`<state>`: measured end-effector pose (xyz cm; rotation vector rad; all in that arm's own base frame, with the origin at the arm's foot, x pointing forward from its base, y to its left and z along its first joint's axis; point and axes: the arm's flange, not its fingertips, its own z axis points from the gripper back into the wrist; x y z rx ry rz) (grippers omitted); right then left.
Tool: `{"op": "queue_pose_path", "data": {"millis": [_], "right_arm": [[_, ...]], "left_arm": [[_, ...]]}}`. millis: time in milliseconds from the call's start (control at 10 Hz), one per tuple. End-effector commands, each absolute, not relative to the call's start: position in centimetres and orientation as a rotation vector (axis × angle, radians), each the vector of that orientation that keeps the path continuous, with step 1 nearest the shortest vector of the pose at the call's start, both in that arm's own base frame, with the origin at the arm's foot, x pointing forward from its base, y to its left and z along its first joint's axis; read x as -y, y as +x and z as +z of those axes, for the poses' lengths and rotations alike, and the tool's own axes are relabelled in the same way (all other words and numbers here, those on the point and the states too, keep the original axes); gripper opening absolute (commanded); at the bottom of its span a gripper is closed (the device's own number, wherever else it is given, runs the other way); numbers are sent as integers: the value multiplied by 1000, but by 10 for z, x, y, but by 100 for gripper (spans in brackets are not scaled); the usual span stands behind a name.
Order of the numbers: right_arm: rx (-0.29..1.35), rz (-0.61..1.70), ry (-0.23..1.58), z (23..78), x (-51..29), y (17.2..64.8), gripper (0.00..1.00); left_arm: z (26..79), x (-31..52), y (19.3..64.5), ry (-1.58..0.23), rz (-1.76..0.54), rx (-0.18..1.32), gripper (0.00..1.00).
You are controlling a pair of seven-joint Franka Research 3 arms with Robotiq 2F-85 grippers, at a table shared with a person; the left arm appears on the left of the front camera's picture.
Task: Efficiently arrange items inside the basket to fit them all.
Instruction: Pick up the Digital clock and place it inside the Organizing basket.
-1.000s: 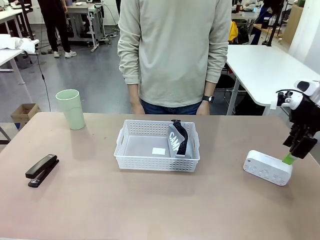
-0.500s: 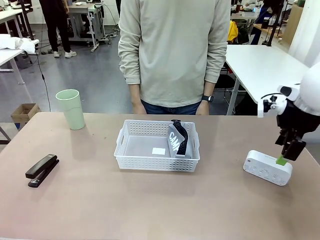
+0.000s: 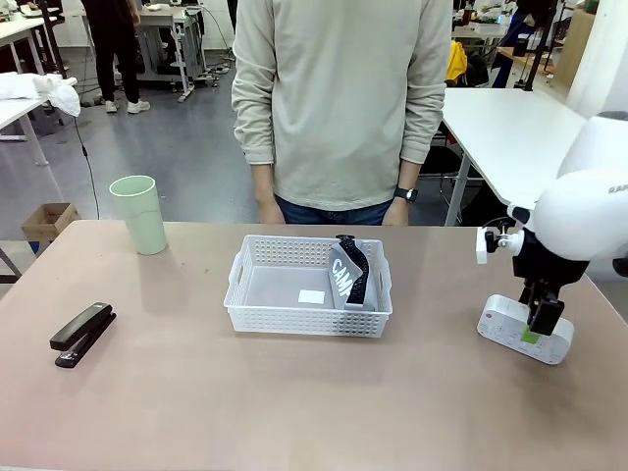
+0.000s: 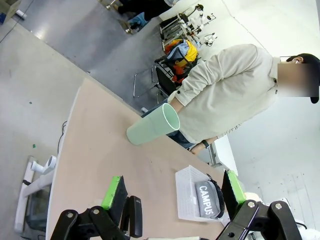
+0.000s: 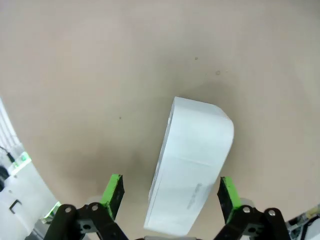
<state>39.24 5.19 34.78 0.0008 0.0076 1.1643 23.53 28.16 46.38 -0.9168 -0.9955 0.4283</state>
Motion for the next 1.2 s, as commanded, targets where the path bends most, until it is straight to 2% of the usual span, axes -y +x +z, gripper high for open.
{"op": "queue_pose_path", "data": {"millis": [0, 400, 900, 1000, 1100], "right_arm": [[-39, 1147, -47, 320, -53, 360, 100], [-33, 1113, -101, 315, -52, 358, 100], [-32, 1105, -71, 312, -50, 358, 100], [-27, 1109, -80, 312, -49, 357, 40], [-19, 1111, -78, 314, -49, 357, 40]], "left_arm": [[462, -284, 237, -921, 404, 1028, 100], [462, -284, 237, -921, 404, 1028, 100], [462, -284, 237, -921, 404, 1028, 100], [462, -284, 237, -921, 404, 1028, 100], [462, -284, 237, -921, 404, 1028, 100]]}}
